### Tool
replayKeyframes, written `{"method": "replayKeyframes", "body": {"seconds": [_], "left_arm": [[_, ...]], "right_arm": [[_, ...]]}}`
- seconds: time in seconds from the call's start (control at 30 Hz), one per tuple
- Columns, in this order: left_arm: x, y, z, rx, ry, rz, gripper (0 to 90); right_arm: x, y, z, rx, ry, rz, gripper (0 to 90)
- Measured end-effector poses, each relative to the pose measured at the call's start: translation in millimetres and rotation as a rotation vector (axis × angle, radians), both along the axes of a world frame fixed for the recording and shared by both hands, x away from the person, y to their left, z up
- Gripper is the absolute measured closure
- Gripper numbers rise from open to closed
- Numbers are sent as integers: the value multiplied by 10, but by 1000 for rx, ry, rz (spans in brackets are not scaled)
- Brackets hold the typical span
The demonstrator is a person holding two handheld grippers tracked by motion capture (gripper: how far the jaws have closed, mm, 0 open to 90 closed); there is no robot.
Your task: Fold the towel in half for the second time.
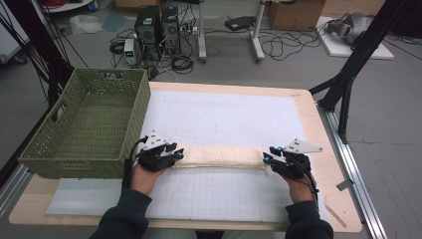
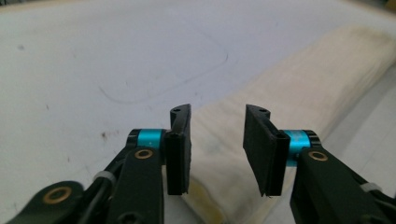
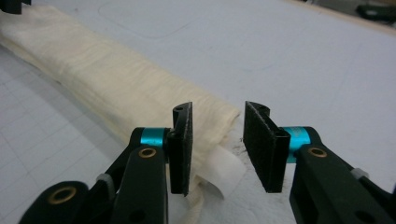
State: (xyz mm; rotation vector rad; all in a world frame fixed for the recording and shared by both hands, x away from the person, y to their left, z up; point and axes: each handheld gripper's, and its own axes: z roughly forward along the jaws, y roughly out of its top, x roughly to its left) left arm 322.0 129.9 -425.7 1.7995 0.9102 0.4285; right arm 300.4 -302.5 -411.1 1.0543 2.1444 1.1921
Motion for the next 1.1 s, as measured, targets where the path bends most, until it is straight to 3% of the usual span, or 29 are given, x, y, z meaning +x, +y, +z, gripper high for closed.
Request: {"method": "replayKeyframes", "body": {"seconds": [0.13, 0.23, 0.4, 0.53, 0.83, 0.97, 1.1], "left_arm": [[-22, 56, 97, -80, -43, -7, 471], [-22, 108, 138, -155, -29, -3, 376], [-45, 148, 171, -163, -78, 25, 168], [-45, 137, 156, -158, -79, 13, 168], [-45, 176, 157, -159, -99, 15, 177], [-44, 193, 160, -174, -91, 24, 179], [-41, 199, 154, -159, -81, 35, 190]], "right_arm": [[-83, -81, 97, 11, -51, -24, 476], [-117, -143, 115, 39, -55, -51, 348], [-142, -171, 94, 21, -63, -83, 203], [-149, -146, 86, -3, -85, -76, 123], [-139, -208, 111, 40, -87, -92, 114], [-127, -196, 93, 23, -82, -89, 114], [-131, -190, 93, 17, -85, -86, 114]]}}
